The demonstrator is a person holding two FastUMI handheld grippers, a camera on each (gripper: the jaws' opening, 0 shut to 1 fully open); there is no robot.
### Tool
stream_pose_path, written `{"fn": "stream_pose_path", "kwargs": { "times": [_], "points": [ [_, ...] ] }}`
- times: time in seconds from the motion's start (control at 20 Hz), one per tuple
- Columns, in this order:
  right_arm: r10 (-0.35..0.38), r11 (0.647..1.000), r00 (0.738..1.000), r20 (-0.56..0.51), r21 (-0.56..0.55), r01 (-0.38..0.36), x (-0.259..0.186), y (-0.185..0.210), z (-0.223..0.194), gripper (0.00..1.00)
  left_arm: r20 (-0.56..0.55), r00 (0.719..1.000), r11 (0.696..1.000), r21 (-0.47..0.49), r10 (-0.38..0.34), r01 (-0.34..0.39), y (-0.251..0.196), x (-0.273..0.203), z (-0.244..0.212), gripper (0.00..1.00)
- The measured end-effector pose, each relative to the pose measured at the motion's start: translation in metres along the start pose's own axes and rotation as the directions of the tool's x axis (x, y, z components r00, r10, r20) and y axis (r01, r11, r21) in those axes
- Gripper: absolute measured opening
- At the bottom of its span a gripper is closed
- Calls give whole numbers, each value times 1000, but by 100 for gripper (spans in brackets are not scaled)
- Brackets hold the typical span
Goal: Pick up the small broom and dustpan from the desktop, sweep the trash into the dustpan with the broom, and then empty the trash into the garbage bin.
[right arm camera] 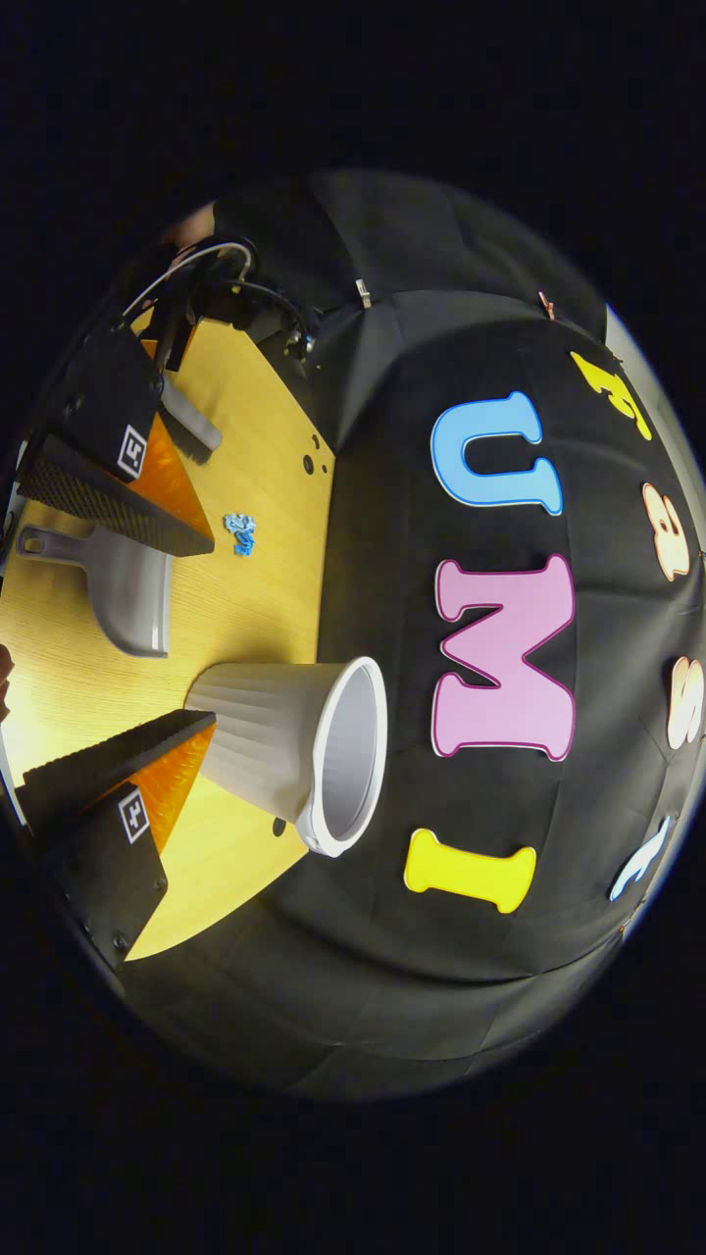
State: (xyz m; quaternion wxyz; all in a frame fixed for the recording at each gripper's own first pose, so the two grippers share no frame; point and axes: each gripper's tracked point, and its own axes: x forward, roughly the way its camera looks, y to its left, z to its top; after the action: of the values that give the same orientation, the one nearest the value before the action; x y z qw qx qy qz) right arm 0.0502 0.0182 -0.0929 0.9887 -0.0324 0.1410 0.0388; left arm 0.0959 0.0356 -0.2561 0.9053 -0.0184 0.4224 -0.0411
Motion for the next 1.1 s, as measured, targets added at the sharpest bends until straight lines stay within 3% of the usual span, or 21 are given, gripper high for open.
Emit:
{"fn": "stream_pose_path", "kwargs": {
  "times": [0.2,0.25,0.45,0.6,0.75,0.85,0.95,1.1],
  "points": [
    [30,999,998,-55,-37,-32,13,4,-21,98,-87,996,1000,14,21,-20,2,18,-2,94],
    [48,998,996,-77,-35,-51,12,7,-26,98,-112,993,1000,10,25,-24,1,23,-2,87],
    [96,992,984,-147,-62,-106,32,9,-52,98,-143,989,999,-10,42,-44,-2,37,-5,79],
    [144,989,966,-214,1,-147,36,17,-71,98,-171,984,997,-28,60,-66,0,44,-10,65],
    [137,991,955,-265,37,-132,34,16,-82,98,-153,987,998,-22,55,-59,0,44,-8,53],
    [134,991,943,-306,69,-118,29,21,-93,99,-136,990,999,-17,41,-44,2,47,-6,33],
    [127,991,925,-359,94,-100,25,27,-105,99,-128,992,1000,1,23,-23,3,46,-5,27],
    [117,989,900,-421,129,-68,12,41,-119,100,-84,996,1000,20,10,-8,9,45,0,28]
  ]
}}
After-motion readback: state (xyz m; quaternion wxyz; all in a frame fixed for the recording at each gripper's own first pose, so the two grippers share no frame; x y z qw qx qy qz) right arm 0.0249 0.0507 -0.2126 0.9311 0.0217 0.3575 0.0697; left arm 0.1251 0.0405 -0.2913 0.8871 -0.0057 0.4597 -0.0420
